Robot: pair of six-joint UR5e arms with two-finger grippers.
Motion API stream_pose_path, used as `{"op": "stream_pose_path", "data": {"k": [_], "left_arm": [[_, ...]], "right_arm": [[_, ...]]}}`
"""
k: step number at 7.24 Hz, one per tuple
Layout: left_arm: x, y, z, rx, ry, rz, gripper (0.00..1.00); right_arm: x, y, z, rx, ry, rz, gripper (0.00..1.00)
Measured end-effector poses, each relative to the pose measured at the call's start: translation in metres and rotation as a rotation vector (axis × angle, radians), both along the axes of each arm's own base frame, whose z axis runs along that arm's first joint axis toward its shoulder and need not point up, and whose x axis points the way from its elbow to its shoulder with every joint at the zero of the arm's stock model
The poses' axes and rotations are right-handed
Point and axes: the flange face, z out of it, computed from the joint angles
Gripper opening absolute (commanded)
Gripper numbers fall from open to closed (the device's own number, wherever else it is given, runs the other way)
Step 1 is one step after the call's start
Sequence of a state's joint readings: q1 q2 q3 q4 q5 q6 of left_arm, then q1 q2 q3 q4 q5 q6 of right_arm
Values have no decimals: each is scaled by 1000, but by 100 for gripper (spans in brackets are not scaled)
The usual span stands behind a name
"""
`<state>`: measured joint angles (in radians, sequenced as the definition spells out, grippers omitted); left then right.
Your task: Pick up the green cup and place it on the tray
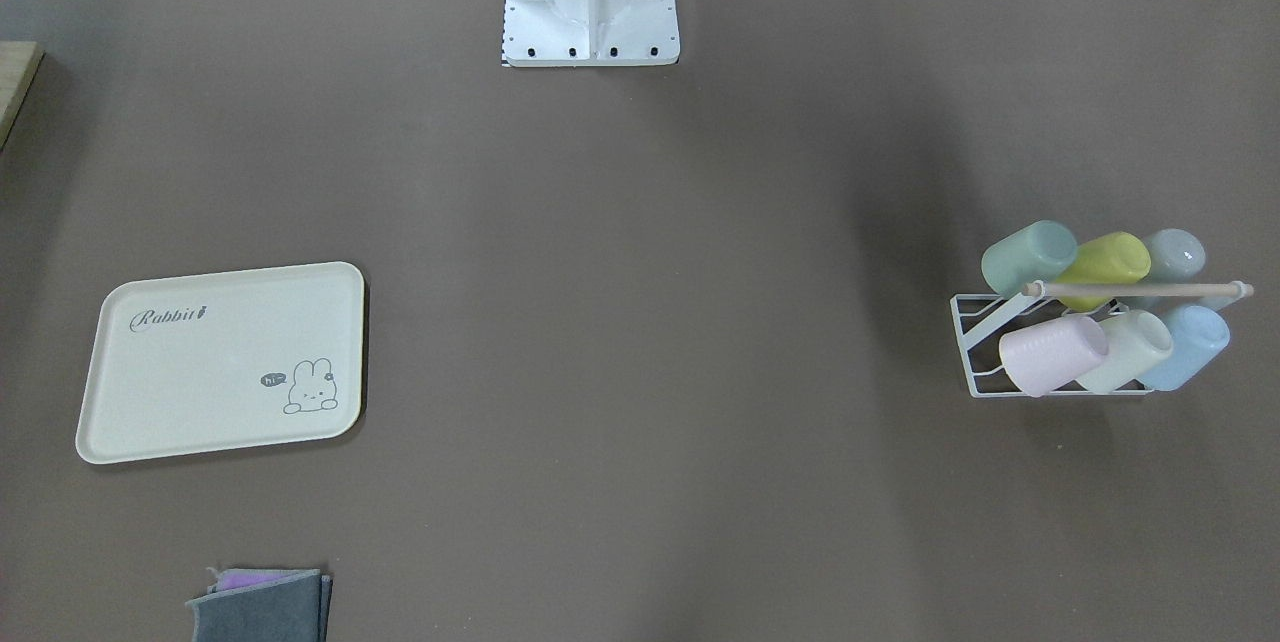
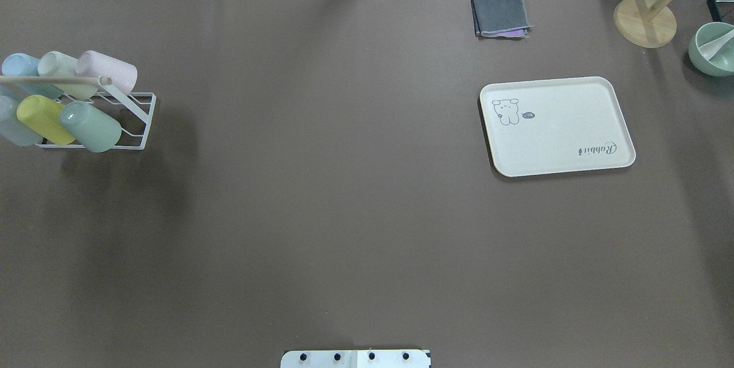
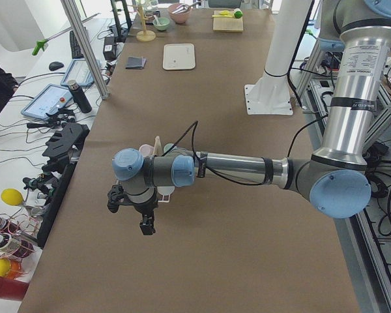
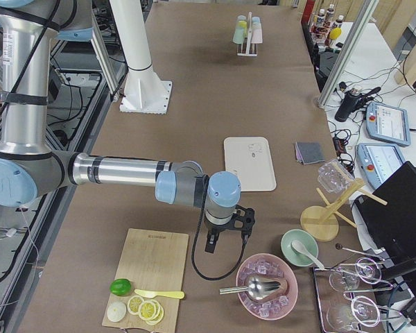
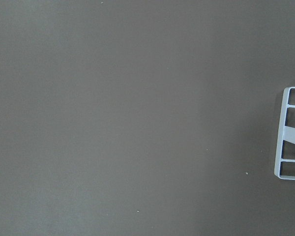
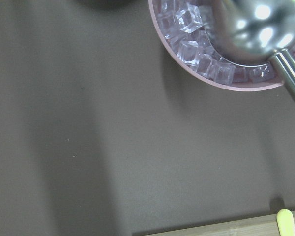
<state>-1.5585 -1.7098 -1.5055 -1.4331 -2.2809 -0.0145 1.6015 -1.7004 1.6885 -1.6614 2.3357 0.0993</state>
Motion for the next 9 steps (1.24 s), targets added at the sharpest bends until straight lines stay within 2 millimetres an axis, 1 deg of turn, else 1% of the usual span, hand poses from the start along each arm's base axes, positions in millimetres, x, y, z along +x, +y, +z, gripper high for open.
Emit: {"op": "stream_pose_path", "data": {"k": [7, 9], "left_arm": [[2, -2, -6, 10, 42, -5, 98], [2, -4, -9, 13, 43, -7, 98]], "right_arm": [[-1, -3, -7, 21, -2, -8, 100], [-18, -7, -5, 19, 27, -53, 100]]}}
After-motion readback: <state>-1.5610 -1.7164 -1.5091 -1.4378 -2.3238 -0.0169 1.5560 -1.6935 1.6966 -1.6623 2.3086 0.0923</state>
